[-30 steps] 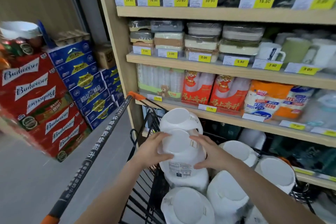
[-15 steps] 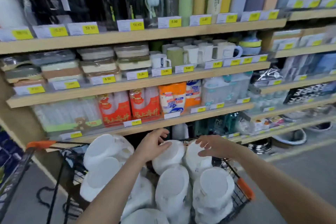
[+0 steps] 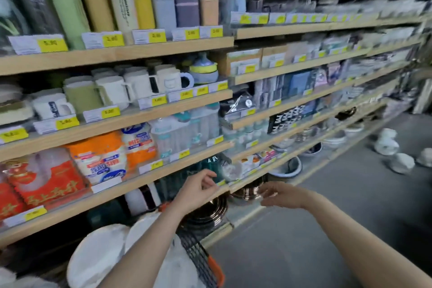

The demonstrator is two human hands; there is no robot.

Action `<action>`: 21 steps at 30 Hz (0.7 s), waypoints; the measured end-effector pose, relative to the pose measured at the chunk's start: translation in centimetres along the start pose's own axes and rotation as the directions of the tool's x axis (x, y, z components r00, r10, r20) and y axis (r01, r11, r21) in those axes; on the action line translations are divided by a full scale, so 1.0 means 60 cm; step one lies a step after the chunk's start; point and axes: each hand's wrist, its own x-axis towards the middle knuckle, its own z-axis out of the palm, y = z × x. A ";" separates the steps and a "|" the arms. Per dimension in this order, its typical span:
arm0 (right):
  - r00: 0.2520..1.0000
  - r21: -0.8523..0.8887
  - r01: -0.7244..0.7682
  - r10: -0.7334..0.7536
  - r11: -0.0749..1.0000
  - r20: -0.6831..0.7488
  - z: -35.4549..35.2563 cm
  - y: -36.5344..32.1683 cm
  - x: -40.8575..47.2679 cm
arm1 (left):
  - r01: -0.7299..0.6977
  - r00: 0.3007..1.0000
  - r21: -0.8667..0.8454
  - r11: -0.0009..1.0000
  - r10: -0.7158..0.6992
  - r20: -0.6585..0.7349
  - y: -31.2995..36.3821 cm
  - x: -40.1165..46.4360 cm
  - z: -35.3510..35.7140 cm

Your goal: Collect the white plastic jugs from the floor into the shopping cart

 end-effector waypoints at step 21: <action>0.928 0.476 -0.173 0.305 0.862 -0.215 -0.410 0.473 0.095 | -0.092 0.948 -0.141 0.986 0.130 0.290 0.220 0.587 0.429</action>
